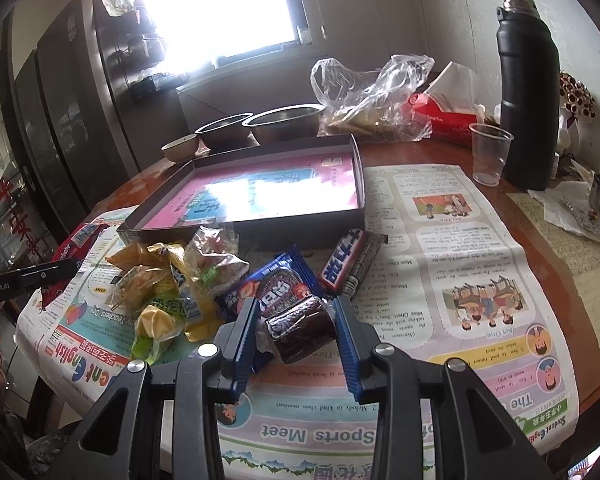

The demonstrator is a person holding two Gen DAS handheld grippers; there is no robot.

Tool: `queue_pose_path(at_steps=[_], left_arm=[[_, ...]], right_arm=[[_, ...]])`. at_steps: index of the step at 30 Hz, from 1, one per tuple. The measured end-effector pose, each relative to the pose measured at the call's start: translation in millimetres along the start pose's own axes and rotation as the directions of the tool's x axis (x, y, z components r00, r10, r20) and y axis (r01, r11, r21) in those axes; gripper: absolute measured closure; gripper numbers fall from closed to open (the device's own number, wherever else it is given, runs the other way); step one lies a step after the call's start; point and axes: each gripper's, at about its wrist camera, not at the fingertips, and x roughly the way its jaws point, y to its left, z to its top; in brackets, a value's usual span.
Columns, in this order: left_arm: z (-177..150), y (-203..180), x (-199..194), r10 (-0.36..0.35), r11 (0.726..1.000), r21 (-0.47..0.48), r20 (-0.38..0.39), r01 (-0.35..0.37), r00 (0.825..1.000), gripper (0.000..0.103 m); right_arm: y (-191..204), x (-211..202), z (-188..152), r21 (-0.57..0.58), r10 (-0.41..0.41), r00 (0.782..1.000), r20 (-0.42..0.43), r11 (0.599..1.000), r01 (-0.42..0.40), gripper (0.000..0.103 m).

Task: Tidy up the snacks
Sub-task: 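Carry the red bar and chocolate roll over the pink tray with both grippers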

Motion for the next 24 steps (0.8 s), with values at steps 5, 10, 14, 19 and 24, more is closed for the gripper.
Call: queue_pose_path(at_steps=[5, 10, 14, 19, 24], left_arm=[[9, -5, 0, -0.014, 1.0, 0.002, 0.014, 0.014, 1.0, 0.085], [25, -10, 7, -0.023, 1.0, 0.003, 0.036, 0.023, 0.999, 0.085], [37, -14, 17, -0.029, 1.0, 0.004, 0.042, 0.028, 0.999, 0.085], [50, -17, 33, -0.019, 1.0, 0.008, 0.039, 0.018, 0.999, 0.085], [59, -17, 46, -0.011, 1.0, 0.009, 0.031, 0.011, 0.999, 0.085]], right_arm=[[4, -1, 5, -0.006, 0.005, 1.0, 0.015, 1.0, -0.005, 0.065], [8, 1, 16, -0.012, 0.016, 0.999, 0.034, 1.0, -0.015, 0.065], [11, 6, 25, -0.021, 0.022, 0.999, 0.046, 1.0, -0.021, 0.065], [13, 16, 39, -0.021, 0.027, 0.998, 0.058, 0.999, -0.026, 0.065], [9, 26, 57, -0.01, 0.026, 0.996, 0.082, 1.0, -0.025, 0.065]])
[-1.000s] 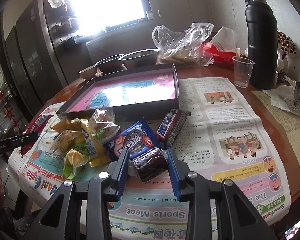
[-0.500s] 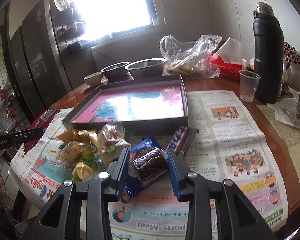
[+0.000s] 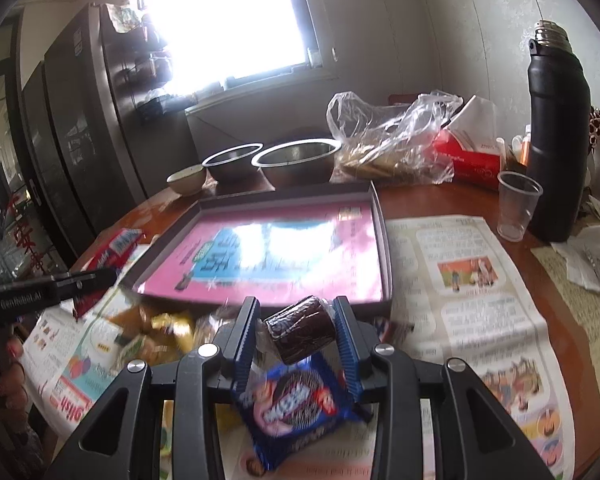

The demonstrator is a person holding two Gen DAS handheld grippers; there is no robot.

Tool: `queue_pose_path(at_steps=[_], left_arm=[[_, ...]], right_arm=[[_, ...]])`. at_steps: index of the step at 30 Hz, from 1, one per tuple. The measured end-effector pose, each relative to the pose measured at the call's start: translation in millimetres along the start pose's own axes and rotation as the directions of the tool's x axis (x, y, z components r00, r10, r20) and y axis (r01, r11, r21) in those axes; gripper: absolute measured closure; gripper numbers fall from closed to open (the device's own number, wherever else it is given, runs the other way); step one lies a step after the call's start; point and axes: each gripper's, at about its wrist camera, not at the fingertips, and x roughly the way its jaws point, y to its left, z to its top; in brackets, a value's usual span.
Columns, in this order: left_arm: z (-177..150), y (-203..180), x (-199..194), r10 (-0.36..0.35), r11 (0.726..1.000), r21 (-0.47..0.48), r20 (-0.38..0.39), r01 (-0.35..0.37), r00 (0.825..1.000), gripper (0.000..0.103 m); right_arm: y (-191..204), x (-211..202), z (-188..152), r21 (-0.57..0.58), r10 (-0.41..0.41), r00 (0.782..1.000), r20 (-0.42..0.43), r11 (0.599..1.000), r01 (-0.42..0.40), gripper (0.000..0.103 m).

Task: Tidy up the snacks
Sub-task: 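Carry the red bar and chocolate roll over the pink tray with both grippers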

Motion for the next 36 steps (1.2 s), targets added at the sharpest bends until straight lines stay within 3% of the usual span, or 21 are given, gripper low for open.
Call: queue_pose_path(at_steps=[12, 36], left_arm=[[24, 6, 30, 0.005, 1.0, -0.014, -0.022, -0.006, 1.0, 0.085], [44, 7, 85, 0.012, 1.0, -0.016, -0.121, -0.014, 0.993, 0.085]], right_arm=[[-5, 26, 30, 0.024, -0.008, 1.0, 0.008, 1.0, 0.008, 0.065], [-12, 88, 40, 0.063, -0.041, 0.987, -0.157, 0.997, 0.051, 0.065]])
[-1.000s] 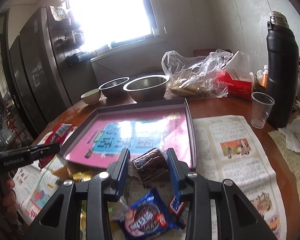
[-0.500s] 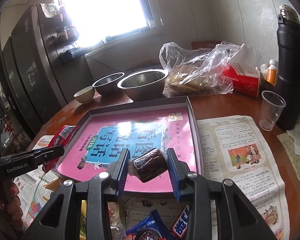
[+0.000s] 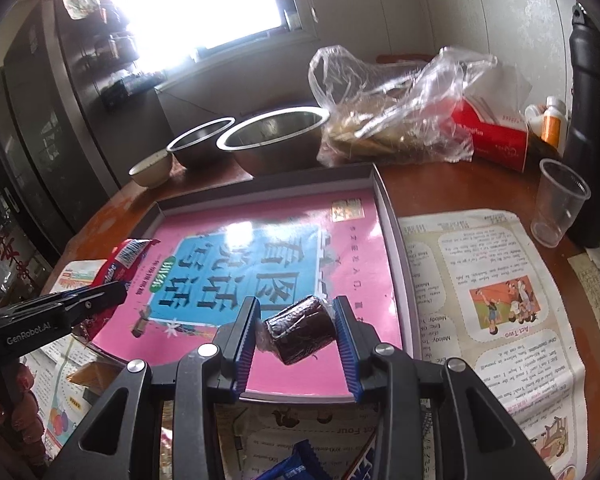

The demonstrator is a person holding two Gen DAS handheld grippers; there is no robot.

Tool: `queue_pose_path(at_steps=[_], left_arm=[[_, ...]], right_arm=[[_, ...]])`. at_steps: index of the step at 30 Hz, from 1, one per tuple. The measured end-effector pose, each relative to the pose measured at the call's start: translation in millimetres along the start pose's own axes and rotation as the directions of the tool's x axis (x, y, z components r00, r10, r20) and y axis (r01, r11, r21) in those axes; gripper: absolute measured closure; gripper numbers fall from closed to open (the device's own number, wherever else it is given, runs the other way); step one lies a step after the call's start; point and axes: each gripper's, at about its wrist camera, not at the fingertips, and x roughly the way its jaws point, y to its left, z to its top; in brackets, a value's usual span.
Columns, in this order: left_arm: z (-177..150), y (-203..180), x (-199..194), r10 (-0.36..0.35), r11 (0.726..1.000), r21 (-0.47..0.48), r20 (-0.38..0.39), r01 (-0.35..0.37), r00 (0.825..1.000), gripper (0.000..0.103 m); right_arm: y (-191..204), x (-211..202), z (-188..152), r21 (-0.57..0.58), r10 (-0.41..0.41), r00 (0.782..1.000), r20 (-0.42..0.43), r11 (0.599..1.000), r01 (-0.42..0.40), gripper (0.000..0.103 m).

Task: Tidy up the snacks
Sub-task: 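Carry the red bar and chocolate roll over the pink tray with both grippers, then open both grippers to drop the red bar and chocolate roll into the tray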

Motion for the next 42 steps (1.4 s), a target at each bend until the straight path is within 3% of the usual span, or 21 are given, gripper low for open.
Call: queue_pose_path(at_steps=[21, 28, 33, 42], left_arm=[[-4, 0, 17, 0.011, 1.0, -0.008, -0.047, -0.012, 0.999, 0.084], [-4, 0, 19, 0.012, 1.0, -0.01, -0.049, -0.013, 0.999, 0.084], [-5, 0, 19, 0.016, 1.0, -0.013, -0.054, -0.017, 0.998, 0.084], [-7, 1, 17, 0.013, 1.0, -0.017, -0.055, -0.014, 0.998, 0.071]], right_arm=[[-4, 15, -8, -0.011, -0.05, 0.997, -0.061, 0.999, 0.05, 0.064], [-7, 7, -7, -0.004, -0.056, 0.998, -0.035, 0.998, 0.056, 0.052], [-11, 1, -5, 0.01, -0.055, 0.998, -0.024, 0.998, 0.055, 0.051], [-13, -6, -6, 0.02, -0.056, 0.998, -0.009, 0.998, 0.056, 0.051]])
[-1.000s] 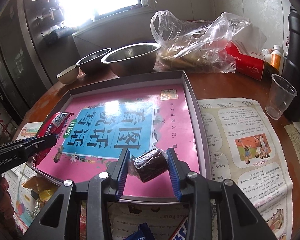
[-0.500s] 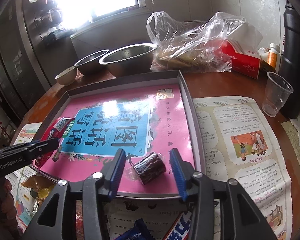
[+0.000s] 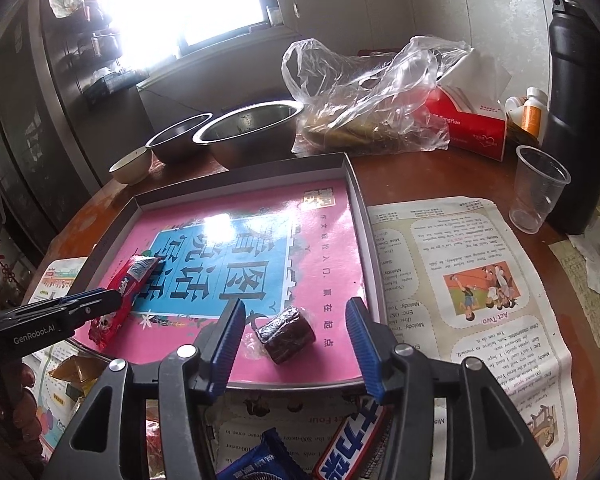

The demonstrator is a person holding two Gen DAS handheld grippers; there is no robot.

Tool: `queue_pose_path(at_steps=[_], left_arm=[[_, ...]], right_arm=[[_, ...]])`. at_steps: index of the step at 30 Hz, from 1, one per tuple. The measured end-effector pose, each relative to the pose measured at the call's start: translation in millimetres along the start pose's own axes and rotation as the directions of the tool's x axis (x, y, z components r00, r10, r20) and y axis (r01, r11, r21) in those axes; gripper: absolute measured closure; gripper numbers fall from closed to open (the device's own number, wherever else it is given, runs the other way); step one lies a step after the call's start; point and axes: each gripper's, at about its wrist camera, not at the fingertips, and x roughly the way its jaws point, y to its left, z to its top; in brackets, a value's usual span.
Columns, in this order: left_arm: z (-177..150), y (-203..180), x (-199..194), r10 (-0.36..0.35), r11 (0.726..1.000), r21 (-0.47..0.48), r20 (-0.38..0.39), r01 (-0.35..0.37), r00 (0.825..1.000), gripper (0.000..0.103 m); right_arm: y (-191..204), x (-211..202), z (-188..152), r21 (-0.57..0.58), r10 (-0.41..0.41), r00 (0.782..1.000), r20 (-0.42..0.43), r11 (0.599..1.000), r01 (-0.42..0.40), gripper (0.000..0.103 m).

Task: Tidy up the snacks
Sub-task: 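Open both grippers to drop the red bar and chocolate roll into the tray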

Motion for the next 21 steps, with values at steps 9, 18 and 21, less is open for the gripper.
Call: queue_pose_path(at_steps=[9, 18, 21], left_arm=[[-4, 2, -11, 0.003, 1.0, -0.007, 0.019, -0.003, 1.0, 0.051], [-9, 2, -30, 0.012, 1.0, -0.005, 0.05, -0.012, 0.999, 0.041], [-10, 1, -38, 0.013, 1.0, -0.002, 0.062, -0.013, 0.998, 0.041]], right_arm=[[0, -7, -1, -0.001, 0.001, 1.0, 0.013, 1.0, -0.001, 0.051], [3, -15, -2, -0.005, 0.011, 0.999, 0.035, 1.0, -0.011, 0.046], [5, -20, -3, -0.011, 0.017, 0.999, 0.047, 1.0, -0.016, 0.042]])
